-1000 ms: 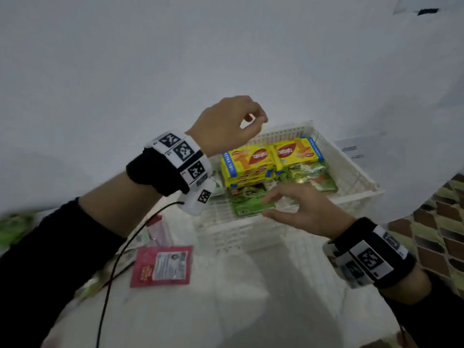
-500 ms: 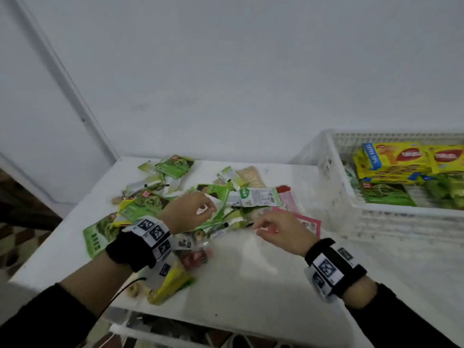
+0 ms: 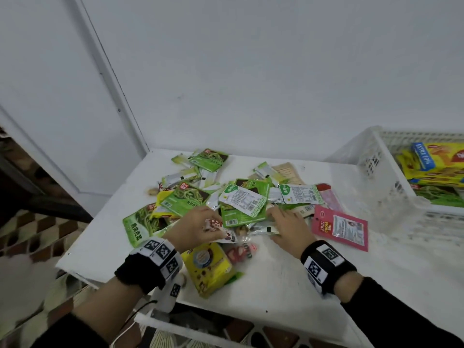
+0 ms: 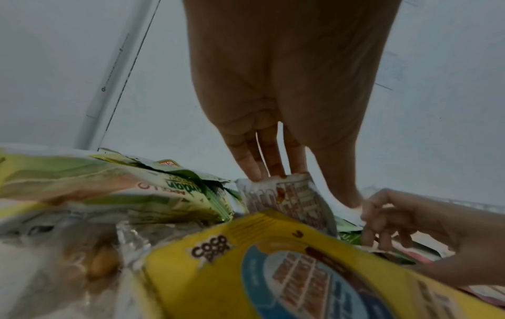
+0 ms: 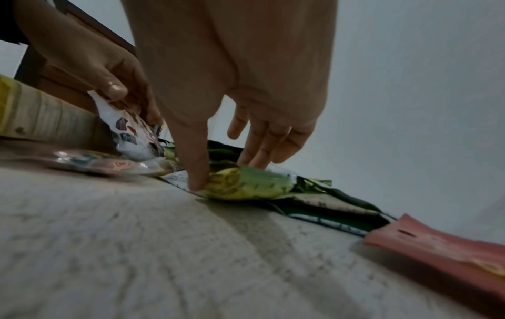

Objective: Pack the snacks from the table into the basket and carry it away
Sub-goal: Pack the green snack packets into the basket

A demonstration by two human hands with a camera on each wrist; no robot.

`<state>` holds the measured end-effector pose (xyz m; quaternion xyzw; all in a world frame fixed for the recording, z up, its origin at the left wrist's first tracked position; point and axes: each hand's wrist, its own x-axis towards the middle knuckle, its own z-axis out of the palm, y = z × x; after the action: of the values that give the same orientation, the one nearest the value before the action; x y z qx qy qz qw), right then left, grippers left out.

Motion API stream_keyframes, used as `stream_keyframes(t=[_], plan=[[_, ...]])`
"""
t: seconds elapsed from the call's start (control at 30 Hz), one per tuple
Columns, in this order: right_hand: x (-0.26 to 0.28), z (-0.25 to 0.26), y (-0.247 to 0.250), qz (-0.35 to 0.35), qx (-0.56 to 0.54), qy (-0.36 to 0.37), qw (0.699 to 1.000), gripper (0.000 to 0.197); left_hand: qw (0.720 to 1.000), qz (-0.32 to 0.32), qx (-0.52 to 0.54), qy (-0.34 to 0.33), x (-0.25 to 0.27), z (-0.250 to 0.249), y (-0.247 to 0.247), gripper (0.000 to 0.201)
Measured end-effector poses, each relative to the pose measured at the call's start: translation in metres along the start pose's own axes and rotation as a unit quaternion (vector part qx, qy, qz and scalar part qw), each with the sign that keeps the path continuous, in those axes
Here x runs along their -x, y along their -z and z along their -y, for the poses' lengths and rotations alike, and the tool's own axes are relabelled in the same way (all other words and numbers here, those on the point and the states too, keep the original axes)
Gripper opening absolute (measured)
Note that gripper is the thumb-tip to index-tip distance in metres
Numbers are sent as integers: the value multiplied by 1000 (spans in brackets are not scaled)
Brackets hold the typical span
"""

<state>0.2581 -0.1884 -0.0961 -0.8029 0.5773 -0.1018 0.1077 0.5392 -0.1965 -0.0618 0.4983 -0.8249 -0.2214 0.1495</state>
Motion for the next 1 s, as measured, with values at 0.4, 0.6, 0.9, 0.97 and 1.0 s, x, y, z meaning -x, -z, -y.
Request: stream_keyframes(t=[0.4, 0.6, 0.9, 0.97, 1.0], plan=[[49, -29, 15, 94, -58, -15, 994, 43, 997, -33, -62, -22, -29, 6, 4, 20], [73, -50, 21, 81, -184, -56, 978, 33, 988, 43, -139, -58, -54, -4, 7, 21], [81, -58, 21, 44, -184, -85, 978, 25, 951, 72, -262, 148, -93, 26, -1, 89], [81, -58, 22, 58, -159, -87, 982, 42, 950, 82, -262, 151, -100, 26, 2, 80], [81, -58, 22, 70, -135, -86, 985, 55, 951, 76, -256, 153, -103, 24, 3, 75]])
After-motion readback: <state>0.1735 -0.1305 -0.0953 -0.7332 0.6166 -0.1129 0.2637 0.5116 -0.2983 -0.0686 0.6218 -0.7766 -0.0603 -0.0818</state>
